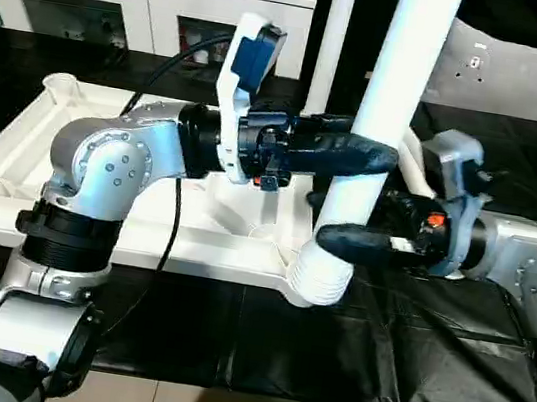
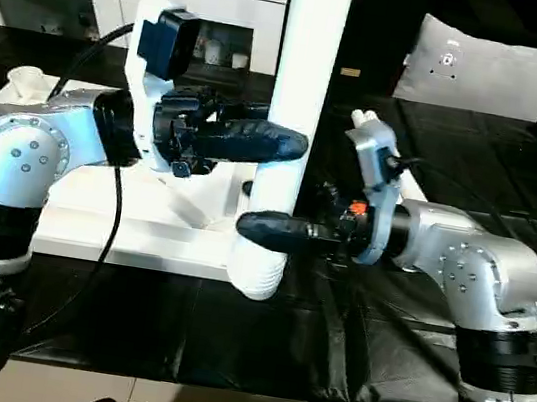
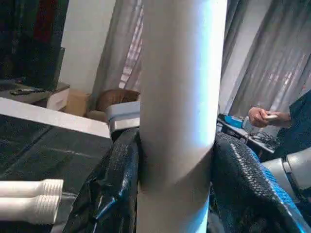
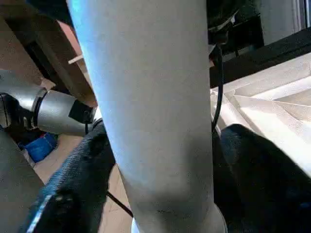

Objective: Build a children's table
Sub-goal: Pick table leg

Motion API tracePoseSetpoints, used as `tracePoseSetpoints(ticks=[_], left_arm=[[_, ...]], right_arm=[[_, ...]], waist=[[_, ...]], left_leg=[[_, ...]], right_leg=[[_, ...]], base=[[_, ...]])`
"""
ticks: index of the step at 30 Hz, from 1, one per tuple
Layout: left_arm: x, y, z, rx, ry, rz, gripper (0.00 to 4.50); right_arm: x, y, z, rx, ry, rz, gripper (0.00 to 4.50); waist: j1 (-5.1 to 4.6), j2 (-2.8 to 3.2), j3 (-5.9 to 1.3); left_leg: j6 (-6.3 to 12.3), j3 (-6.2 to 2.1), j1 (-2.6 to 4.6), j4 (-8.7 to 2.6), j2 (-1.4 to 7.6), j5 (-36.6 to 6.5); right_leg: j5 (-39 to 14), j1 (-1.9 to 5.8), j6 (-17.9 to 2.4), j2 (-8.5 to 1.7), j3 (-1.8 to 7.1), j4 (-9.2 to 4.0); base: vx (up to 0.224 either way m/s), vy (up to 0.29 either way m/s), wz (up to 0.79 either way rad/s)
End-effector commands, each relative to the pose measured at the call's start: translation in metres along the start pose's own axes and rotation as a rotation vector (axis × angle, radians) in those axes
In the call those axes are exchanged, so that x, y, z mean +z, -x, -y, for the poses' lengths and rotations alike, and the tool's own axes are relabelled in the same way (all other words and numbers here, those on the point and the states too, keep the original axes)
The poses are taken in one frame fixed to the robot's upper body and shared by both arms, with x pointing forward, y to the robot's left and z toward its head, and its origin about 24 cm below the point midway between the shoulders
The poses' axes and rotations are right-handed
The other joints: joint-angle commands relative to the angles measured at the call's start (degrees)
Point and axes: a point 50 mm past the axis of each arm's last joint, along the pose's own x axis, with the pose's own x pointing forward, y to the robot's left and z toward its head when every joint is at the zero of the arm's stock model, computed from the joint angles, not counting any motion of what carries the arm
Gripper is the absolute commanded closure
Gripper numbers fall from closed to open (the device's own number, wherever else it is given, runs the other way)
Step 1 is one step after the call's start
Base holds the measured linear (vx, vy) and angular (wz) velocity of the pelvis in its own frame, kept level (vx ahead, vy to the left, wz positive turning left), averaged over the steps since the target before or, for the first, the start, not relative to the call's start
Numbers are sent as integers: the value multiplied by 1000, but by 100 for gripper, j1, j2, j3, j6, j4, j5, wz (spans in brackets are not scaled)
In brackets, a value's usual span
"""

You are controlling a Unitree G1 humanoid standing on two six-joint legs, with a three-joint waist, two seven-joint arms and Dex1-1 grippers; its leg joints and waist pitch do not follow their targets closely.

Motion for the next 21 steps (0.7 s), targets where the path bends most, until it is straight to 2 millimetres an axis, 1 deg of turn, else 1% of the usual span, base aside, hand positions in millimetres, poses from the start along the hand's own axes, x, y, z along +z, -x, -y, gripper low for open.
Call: tracePoseSetpoints(ticks=[1,4,7,9,10,11,13,15,17,18,21], left_arm=[[5,-4,0,1,-36,-4,265],[6,-4,-2,22,-44,-4,265],[6,-4,-2,24,-44,-5,265],[6,-4,-2,27,-45,-4,265],[5,-4,-2,28,-47,-6,265],[5,-4,-2,29,-49,-10,265],[5,-4,-2,31,-50,-10,265],[5,-3,-3,33,-51,-11,265],[5,-3,-3,36,-54,-14,265],[5,-3,-3,38,-54,-15,265],[4,-2,-5,69,-63,-18,265]], right_arm=[[5,-2,-1,17,24,-24,128],[3,-3,0,20,21,-32,135],[1,-4,1,14,19,-42,173],[0,-4,2,12,19,-45,179],[0,-4,2,11,18,-46,194],[-1,-4,2,10,17,-46,194],[-1,-4,2,10,17,-46,218],[-1,-5,2,11,17,-48,222],[-1,-5,2,11,18,-49,240],[-2,-5,2,10,18,-50,245],[-2,-5,3,7,18,-49,248]], waist=[[3,-102,-464],[4,-101,-464],[4,-98,-470],[7,-101,-472],[7,-96,-469],[8,-85,-473],[5,-96,-473],[3,-92,-468],[5,-103,-472],[7,-99,-475],[5,-97,-475]], left_leg=[[161,-97,172,-319,288,-512],[166,-100,169,-317,287,-525],[154,-100,169,-314,287,-508],[166,-99,168,-313,284,-486],[169,-98,170,-313,285,-494],[177,-103,175,-314,290,-485],[179,-99,176,-311,287,-501],[176,-97,169,-310,281,-516],[176,-99,171,-312,286,-505],[179,-102,174,-311,288,-494],[188,-100,175,-308,288,-494]], right_leg=[[-577,243,-1333,-438,226,-398],[-616,248,-1319,-442,226,-406],[-576,248,-1330,-442,225,-394],[-537,249,-1337,-439,225,-391],[-538,246,-1341,-439,225,-394],[-514,242,-1351,-432,221,-383],[-508,245,-1365,-436,223,-388],[-546,246,-1358,-435,224,-392],[-538,252,-1360,-437,224,-391],[-524,250,-1362,-436,222,-383],[-492,246,-1374,-434,222,-383]], base=[[0,0,0],[0,0,0],[0,0,0],[0,0,0],[0,0,0],[0,0,0],[0,0,0],[0,0,0],[0,0,0],[0,0,0],[0,0,0]])
